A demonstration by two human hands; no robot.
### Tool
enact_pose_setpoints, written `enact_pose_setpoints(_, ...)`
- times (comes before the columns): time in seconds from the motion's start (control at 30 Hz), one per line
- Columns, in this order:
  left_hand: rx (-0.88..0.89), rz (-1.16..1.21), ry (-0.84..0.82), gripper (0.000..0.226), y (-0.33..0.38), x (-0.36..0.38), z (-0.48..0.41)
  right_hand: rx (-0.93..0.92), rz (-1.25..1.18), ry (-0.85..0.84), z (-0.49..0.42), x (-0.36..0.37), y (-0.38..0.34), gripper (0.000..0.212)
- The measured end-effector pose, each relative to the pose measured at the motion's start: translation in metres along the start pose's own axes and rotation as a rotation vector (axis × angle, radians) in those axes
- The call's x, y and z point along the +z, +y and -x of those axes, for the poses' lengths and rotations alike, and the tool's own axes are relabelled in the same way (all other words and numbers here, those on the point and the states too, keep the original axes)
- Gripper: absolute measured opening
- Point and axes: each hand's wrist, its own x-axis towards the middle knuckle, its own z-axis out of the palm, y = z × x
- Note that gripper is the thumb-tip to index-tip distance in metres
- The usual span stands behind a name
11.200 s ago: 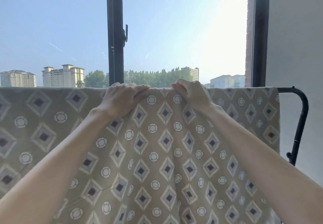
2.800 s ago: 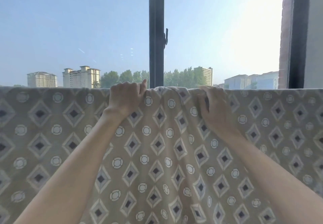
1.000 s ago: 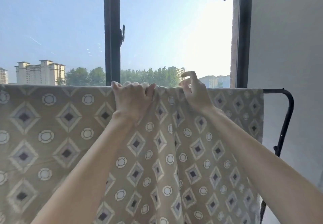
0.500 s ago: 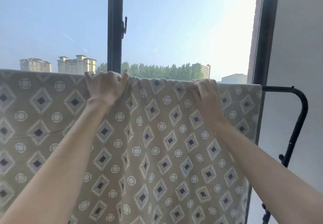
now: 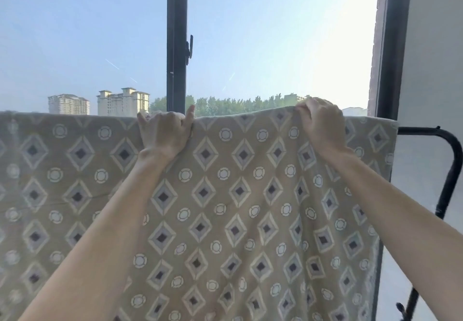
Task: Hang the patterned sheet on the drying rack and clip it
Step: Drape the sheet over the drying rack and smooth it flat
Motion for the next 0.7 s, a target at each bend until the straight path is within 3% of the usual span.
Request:
enact_pose_setpoints(0.07, 0.014, 0.005, -0.008, 0.062, -0.001, -0.001, -0.001, 0.078, 0.001, -0.061, -0.017, 0.008, -0.002, 0.024)
enact_pose_setpoints(0.2, 0.015, -0.043, -0.01, 0.067, -0.002, 0.0, 0.002, 0.338, -0.069, -0.43, -0.037, 0.027, 0.003, 0.019)
enact_pose_setpoints(0.43, -0.039, -0.001, -0.04, 0.055, 0.005, -0.002, 0.001, 0.208, -0.187, -0.204, -0.021, 0.03, -0.009, 0.021)
enact_pose_setpoints(0.6, 0.284, 0.168, -0.146, 0.043, 0.071, 0.011, 0.013, 0.218, -0.215, -0.168, -0.024, 0.037, -0.01, 0.019)
enact_pose_setpoints(0.7, 0.368, 0.157, -0.17, 0.042, 0.115, 0.022, 0.018, 0.233, -0.282, -0.145, -0.022, 0.03, -0.002, 0.017)
